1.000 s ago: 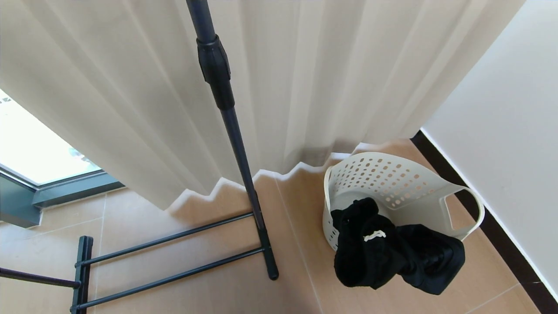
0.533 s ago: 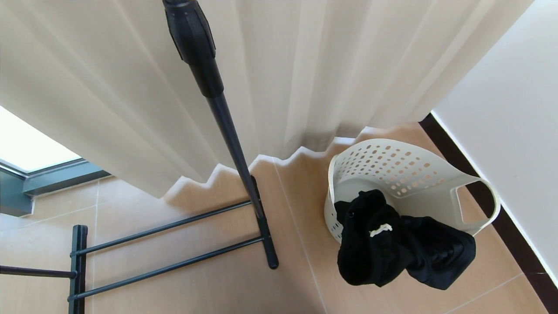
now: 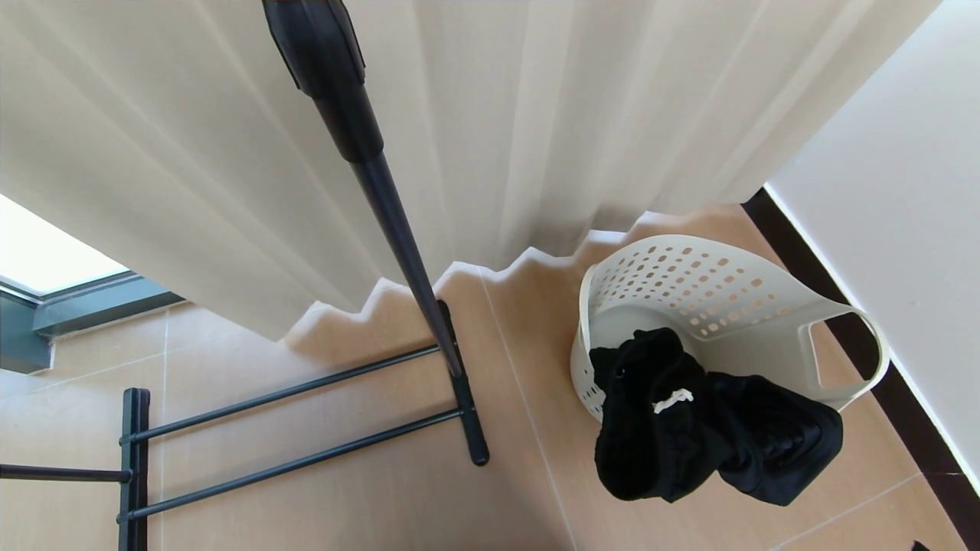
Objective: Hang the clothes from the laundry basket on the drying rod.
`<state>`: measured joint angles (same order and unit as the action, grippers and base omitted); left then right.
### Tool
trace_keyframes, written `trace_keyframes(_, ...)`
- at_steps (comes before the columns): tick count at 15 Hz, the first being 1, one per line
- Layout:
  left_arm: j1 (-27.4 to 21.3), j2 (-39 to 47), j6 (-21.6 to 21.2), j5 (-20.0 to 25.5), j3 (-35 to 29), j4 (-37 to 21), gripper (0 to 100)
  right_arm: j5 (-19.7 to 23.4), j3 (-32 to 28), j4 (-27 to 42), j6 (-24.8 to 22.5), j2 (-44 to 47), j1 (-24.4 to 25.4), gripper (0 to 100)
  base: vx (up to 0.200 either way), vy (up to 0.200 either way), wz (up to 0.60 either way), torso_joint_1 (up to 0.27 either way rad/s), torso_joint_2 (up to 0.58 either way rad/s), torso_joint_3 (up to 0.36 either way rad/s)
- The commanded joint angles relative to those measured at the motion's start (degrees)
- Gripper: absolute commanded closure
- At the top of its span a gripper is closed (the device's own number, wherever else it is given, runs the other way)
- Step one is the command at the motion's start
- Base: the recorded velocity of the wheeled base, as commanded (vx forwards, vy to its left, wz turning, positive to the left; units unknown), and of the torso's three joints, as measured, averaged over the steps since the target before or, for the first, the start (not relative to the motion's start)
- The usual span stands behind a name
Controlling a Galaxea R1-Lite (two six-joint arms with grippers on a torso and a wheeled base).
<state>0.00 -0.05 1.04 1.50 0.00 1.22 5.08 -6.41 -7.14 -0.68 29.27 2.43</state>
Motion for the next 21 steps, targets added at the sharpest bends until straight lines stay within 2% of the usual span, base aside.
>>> trace_keyframes(1, 0.00, 0.05, 0.02, -0.01, 0.00, 0.10, 0, 1.77, -13.80, -6.74, -4.85, 33.92, 3.20, 0, 0.000, 0.000, 0.00, 0.000, 0.00, 0.000)
trace_keyframes(3, 0.00, 0.05, 0.02, -0.01, 0.00, 0.01, 0, 1.77, -19.25, -6.74, -15.05, 45.35, 5.13, 0, 0.000, 0.000, 0.00, 0.000, 0.00, 0.000)
trace_keyframes(5, 0.00, 0.05, -0.07, -0.01, 0.00, 0.01, 0, 1.42, -21.98, -7.27, -20.24, 52.73, 6.63, 0, 0.000, 0.000, 0.00, 0.000, 0.00, 0.000)
trace_keyframes(7, 0.00, 0.05, 0.02, 0.08, 0.00, 0.01, 0, 0.81, -26.63, -7.27, -20.67, 59.41, 7.07, 0, 0.000, 0.000, 0.00, 0.000, 0.00, 0.000)
trace_keyframes(9, 0.00, 0.05, -0.07, 0.08, 0.00, 0.01, 0, -2.18, -32.00, -7.27, -20.94, 65.48, 8.38, 0, 0.000, 0.000, 0.00, 0.000, 0.00, 0.000)
trace_keyframes(12, 0.00, 0.05, -0.07, 0.08, 0.00, 0.01, 0, -3.15, -36.65, -7.27, -24.28, 68.64, 9.26, 0, 0.000, 0.000, 0.00, 0.000, 0.00, 0.000)
trace_keyframes(13, 0.00, 0.05, -0.07, 0.08, 0.00, 0.10, 0, -3.94, -39.82, -7.27, -25.60, 71.37, 9.26, 0, 0.000, 0.000, 0.00, 0.000, 0.00, 0.000)
trace_keyframes(15, 0.00, 0.05, -0.07, 0.08, 0.00, 0.01, 0, -9.13, -43.33, -7.27, -25.86, 75.41, 9.26, 0, 0.000, 0.000, 0.00, 0.000, 0.00, 0.000)
trace_keyframes(21, 0.00, 0.05, 0.02, 0.08, 0.00, 0.01, 0, -9.65, -50.01, -7.36, -25.86, 81.74, 9.26, 0, 0.000, 0.000, 0.00, 0.000, 0.00, 0.000)
